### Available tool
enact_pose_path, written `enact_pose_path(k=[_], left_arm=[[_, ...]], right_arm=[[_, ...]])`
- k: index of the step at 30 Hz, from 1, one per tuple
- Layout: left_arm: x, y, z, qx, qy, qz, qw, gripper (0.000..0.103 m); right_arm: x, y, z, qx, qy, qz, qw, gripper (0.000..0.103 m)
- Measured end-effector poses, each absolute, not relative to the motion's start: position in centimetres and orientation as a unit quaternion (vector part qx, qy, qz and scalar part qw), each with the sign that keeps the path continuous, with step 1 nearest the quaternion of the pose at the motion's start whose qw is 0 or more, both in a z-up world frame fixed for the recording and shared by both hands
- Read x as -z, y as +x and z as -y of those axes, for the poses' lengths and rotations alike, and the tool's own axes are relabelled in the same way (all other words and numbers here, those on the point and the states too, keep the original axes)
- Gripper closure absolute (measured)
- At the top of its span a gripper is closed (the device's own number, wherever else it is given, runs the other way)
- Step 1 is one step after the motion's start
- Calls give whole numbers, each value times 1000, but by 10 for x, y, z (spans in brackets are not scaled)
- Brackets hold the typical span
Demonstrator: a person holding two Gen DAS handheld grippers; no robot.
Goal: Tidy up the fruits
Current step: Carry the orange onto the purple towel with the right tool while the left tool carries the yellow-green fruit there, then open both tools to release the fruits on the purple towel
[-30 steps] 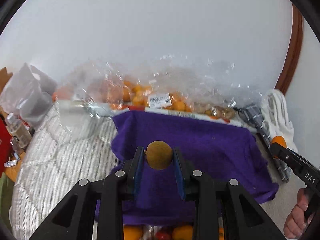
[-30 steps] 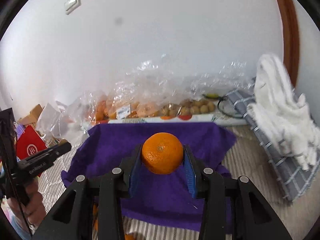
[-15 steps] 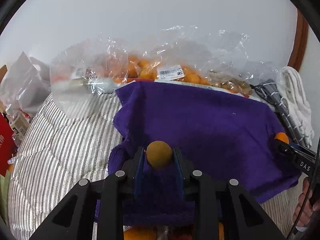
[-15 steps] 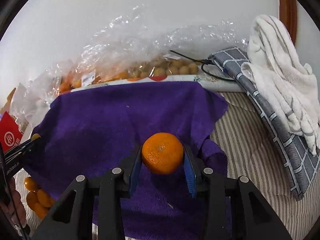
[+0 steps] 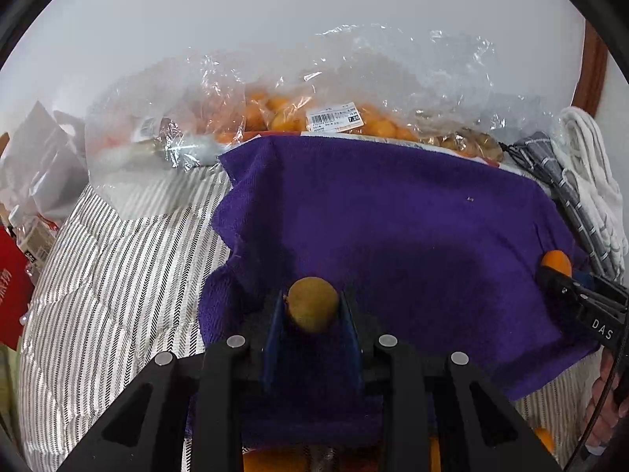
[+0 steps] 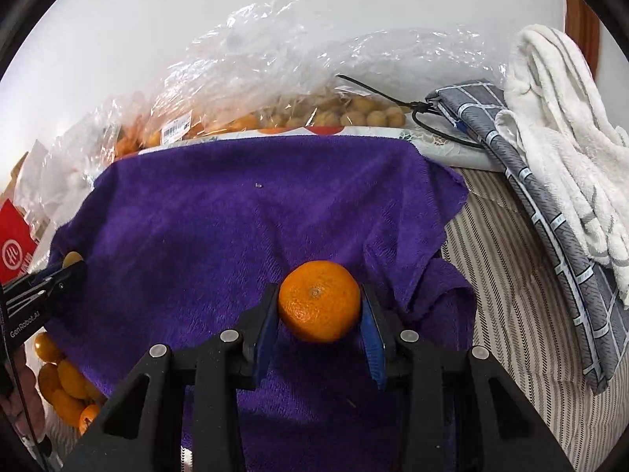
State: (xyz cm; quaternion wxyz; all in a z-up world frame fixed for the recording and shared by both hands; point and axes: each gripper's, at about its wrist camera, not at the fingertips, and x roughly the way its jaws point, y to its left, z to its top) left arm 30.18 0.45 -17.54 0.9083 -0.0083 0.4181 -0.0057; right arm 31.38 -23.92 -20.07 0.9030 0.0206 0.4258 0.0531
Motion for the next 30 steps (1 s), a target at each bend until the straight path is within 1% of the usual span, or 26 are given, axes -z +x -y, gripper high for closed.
enact_pose_path(k=[9,11,14,20,30], left_arm=[[176,301,-1,8,4,-419,908,75],[176,301,0,11,7,-419,908,75],[175,300,0,20,2,-414,910,75],[169,296,-1,37,-18,-409,911,68],[144,272,-1,36,-29,-329,943,67]], right_arm=[[200,312,239,-53,20,-427,903,62],[200,312,238,-54,17,-430,901,56],[201,312,236,-56,14,-432,900,54],[194,307,236,-44,7,-416,908,54],[168,288,229,-65,25,-367,928,54]])
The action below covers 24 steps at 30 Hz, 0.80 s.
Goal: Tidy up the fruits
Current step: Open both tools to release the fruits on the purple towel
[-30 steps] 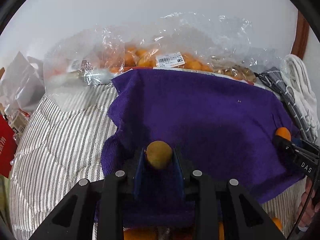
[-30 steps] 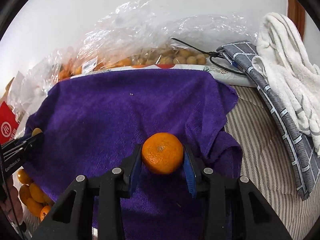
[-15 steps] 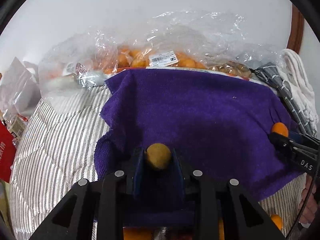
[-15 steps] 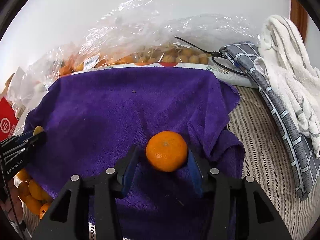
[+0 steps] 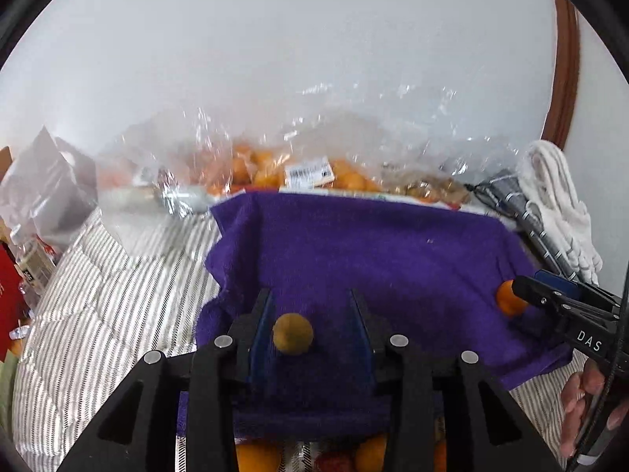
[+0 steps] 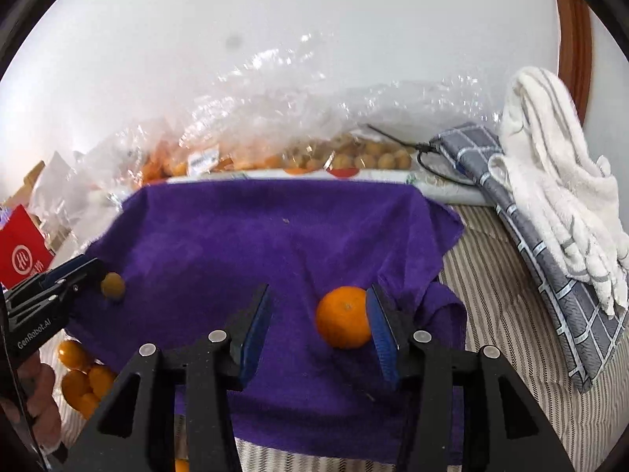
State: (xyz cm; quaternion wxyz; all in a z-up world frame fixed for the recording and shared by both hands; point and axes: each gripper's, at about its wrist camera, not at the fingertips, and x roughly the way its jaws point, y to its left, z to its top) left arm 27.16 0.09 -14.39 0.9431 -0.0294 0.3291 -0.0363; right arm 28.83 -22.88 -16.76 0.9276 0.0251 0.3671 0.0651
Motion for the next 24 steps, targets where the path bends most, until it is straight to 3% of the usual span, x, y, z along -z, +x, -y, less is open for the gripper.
enact_pose_path(k=[9,13,24], left_arm=[[126,233,-10,44,-59,-313,947,67],[128,205,-22,31,-48,-317,947,67],[189,158,-64,27,-78,-397,914,66]], right_arm=[[140,263,220,-66,11,-369,927,61],[138,233,227,-74,21,-366,927,52],[170,181,204,-127,31,-401,906,52]])
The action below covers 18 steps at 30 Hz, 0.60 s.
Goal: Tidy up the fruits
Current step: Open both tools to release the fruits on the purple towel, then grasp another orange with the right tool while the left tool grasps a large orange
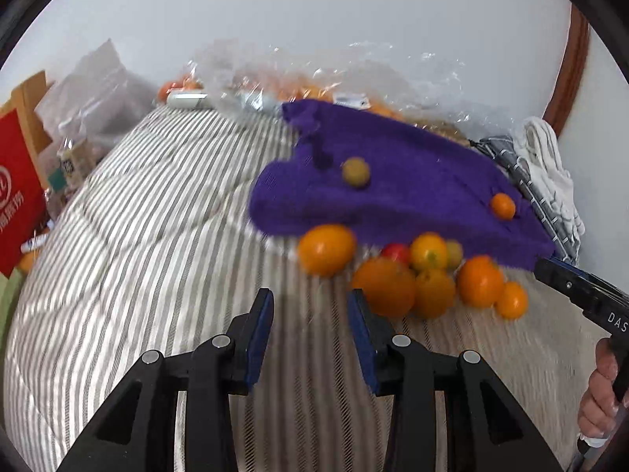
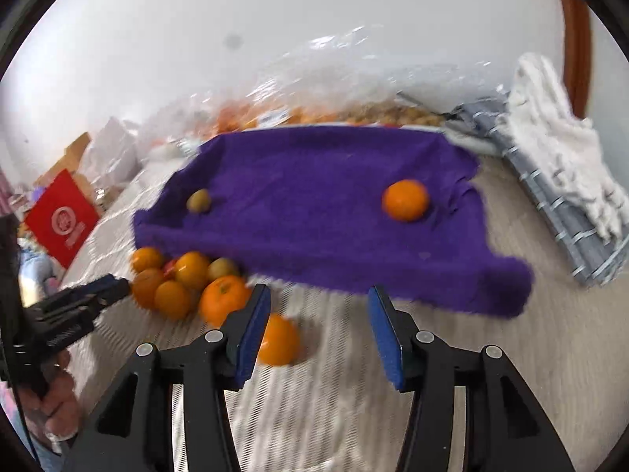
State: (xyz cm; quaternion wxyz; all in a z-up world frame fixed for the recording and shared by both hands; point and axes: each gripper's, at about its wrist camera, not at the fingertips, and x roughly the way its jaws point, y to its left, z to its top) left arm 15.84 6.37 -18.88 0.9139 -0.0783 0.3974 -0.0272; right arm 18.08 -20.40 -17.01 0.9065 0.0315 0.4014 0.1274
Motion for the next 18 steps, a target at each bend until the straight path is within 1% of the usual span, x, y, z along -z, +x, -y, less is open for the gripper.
enact_pose_path(k=[3,4,9,12,14,18], left_arm=[[189,150,-72,32,-94,-393,914,66],[189,147,-74,32,-99,-389,916,64],[195,144,-79,34,-112,-402,908,64],[196,145,-77,33,-110,-403,908,63],[196,145,-76,31,-106,-404,908,63],[195,146,-74,27,-101,-405,908,63]], right_arm=[[181,175,193,-136,21,-414,900,52],[185,172,188,-142,16,-419,897,52],[198,168,174,-160,-10,-430,889,55],[205,171,171,-155,-21,-435,887,62],[207,171,169,-145,-35,-421,895,71],[207,174,174,-143,-24,-419,897,71]])
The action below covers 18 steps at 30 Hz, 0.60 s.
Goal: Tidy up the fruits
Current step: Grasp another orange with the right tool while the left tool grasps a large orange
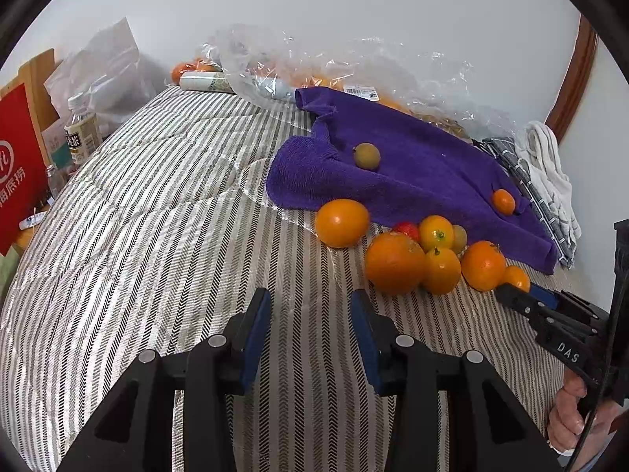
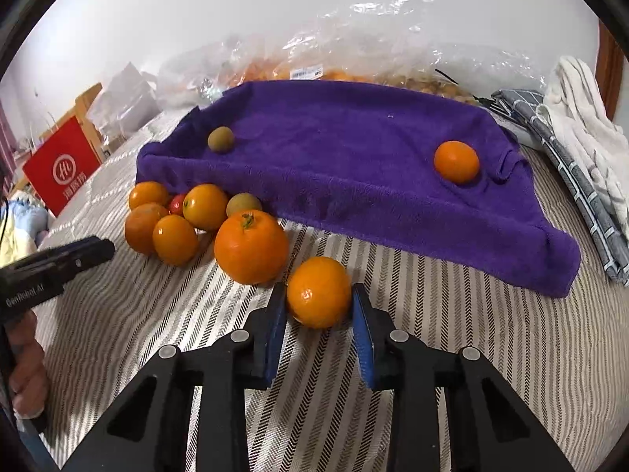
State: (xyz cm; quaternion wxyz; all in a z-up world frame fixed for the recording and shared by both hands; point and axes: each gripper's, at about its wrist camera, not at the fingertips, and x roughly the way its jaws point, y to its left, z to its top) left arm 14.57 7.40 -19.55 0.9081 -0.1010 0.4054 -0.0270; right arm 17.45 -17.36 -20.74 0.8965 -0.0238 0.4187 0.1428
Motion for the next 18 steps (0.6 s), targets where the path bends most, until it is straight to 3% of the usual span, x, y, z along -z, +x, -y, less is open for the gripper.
enact_pose_path(k=[8,18], left_arm=[[195,148,-75,33,-108,-405,907,63],[195,152,-76,53,-114,-411,903,55]], right_arm=[[197,175,211,-110,11,-392,913,71],[201,171,238,-111,17,-398,911,71]])
